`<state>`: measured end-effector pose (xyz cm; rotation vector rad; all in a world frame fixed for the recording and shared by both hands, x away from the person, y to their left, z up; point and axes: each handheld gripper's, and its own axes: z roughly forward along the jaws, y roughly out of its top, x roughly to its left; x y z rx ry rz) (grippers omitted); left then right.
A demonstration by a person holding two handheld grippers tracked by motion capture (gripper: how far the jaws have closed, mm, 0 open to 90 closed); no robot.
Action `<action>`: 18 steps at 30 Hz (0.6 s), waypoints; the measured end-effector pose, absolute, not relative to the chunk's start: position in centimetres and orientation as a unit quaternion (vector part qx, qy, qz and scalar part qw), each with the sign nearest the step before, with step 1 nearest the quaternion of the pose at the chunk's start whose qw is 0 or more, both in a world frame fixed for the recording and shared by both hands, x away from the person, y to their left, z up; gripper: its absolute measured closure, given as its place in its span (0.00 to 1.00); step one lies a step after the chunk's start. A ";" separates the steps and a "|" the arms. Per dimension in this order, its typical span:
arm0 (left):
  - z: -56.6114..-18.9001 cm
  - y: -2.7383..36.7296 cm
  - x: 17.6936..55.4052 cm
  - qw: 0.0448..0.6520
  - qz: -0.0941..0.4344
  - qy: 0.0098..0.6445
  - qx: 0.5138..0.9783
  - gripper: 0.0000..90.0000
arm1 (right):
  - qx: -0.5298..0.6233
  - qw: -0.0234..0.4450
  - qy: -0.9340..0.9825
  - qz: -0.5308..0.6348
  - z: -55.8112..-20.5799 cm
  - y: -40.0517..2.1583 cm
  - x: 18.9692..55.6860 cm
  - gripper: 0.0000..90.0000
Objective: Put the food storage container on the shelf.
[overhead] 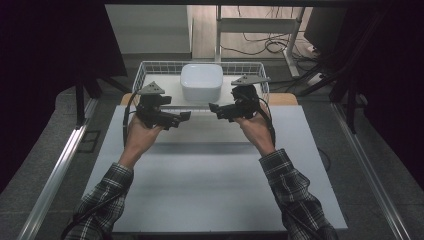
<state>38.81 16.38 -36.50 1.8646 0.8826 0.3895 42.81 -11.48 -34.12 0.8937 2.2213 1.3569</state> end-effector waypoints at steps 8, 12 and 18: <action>-37.5 16.2 37.8 0.488 0.156 0.357 0.781 0.05 | 0.307 0.193 0.799 0.480 -34.4 -11.9 41.7 0.01; -37.9 16.0 37.4 0.485 0.152 0.353 0.786 0.04 | 0.303 0.190 0.802 0.478 -34.8 -12.0 41.1 0.01; -38.5 15.8 36.4 0.480 0.151 0.346 0.792 0.04 | 0.296 0.193 0.806 0.475 -35.5 -12.4 40.3 0.01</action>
